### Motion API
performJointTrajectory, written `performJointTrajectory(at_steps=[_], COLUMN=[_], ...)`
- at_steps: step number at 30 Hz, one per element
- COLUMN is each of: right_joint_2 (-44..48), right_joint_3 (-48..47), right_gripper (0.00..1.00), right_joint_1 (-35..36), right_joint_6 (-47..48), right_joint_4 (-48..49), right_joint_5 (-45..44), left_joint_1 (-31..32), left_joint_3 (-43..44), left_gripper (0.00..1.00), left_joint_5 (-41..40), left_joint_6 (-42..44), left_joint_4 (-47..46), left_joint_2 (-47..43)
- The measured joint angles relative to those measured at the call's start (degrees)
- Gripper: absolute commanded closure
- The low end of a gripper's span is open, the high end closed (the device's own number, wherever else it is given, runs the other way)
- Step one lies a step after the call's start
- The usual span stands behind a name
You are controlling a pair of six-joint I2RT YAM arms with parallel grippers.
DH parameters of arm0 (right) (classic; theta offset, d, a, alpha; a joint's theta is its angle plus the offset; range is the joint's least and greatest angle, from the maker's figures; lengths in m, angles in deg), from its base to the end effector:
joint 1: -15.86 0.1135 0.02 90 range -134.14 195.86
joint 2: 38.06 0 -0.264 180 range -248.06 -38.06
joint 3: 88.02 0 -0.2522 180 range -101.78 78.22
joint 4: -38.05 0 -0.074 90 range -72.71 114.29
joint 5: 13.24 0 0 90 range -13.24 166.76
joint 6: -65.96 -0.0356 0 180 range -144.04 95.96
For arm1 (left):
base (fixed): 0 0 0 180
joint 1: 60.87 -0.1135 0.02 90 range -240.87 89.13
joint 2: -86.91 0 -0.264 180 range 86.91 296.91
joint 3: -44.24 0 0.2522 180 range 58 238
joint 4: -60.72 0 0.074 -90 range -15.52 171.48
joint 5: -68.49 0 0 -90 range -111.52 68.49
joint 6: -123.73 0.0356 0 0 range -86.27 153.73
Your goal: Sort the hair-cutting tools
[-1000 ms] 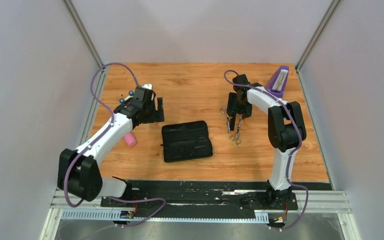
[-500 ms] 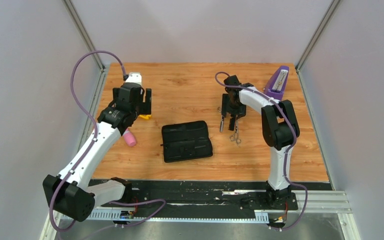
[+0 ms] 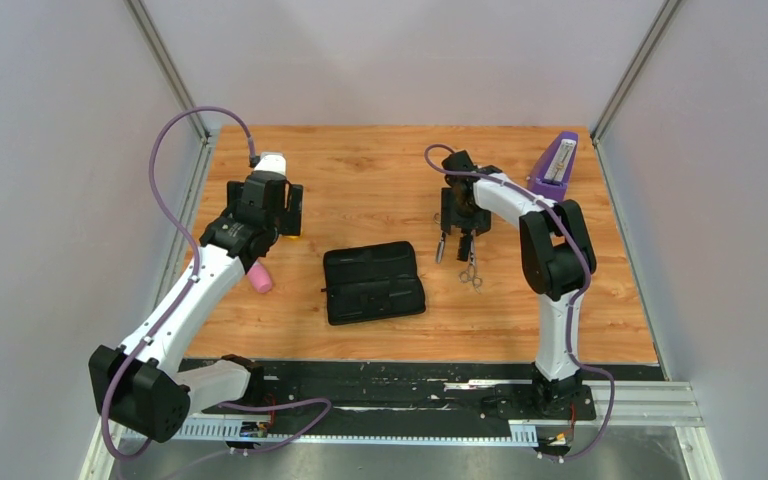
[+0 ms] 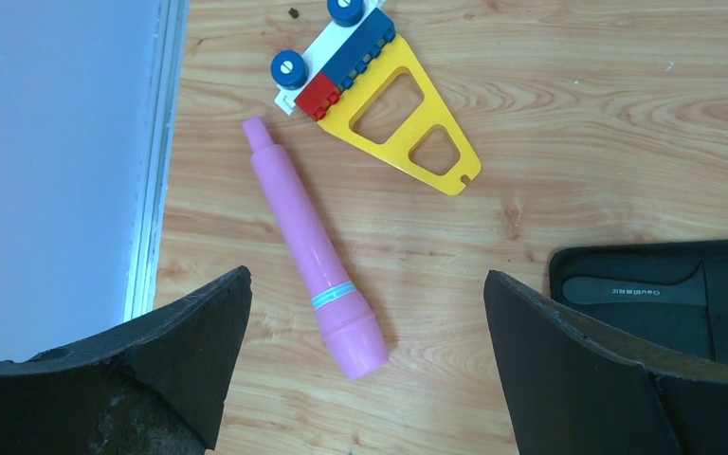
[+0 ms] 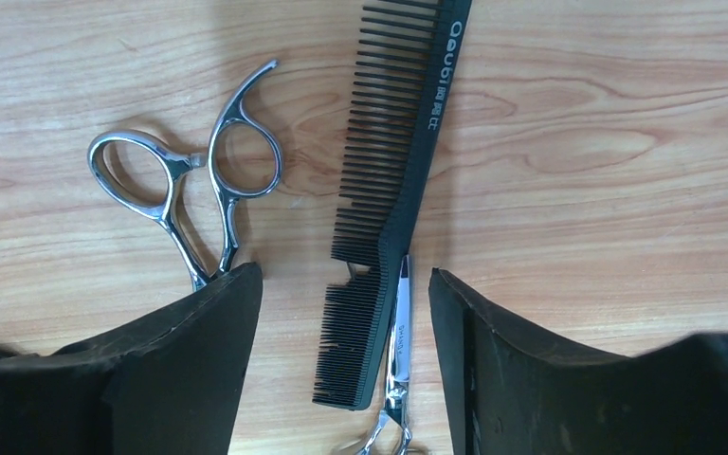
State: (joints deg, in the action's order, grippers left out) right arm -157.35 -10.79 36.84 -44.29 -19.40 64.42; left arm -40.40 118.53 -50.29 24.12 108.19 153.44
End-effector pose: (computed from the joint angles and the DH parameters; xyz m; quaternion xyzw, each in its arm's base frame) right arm 0.3958 0.1436 0.1675 0.0087 0.9846 -0.0508 0.1672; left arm 0.2362 -0.0699 0.3225 -0.0222 0.8829 0.1105 0.4559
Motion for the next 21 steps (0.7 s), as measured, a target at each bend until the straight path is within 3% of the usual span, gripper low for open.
performJointTrajectory(at_steps=[4, 21], right_joint_2=[0.2, 10.1], right_joint_3=[0.1, 12.2], right_gripper=[0.42, 0.54], right_joint_1=[0.0, 0.0], right_joint_6=[-0.2, -2.2], right_joint_4=[-0.3, 2.0], right_joint_5=[1.0, 7.0], left_joint_1=[0.0, 0.0], left_joint_3=[0.0, -0.1], left_gripper=[0.0, 0.0], left_joint_5=[-0.1, 0.0], left_joint_6=[0.1, 0.2], left_joint_4=[-0.1, -0.1], left_joint_2=[0.0, 0.1])
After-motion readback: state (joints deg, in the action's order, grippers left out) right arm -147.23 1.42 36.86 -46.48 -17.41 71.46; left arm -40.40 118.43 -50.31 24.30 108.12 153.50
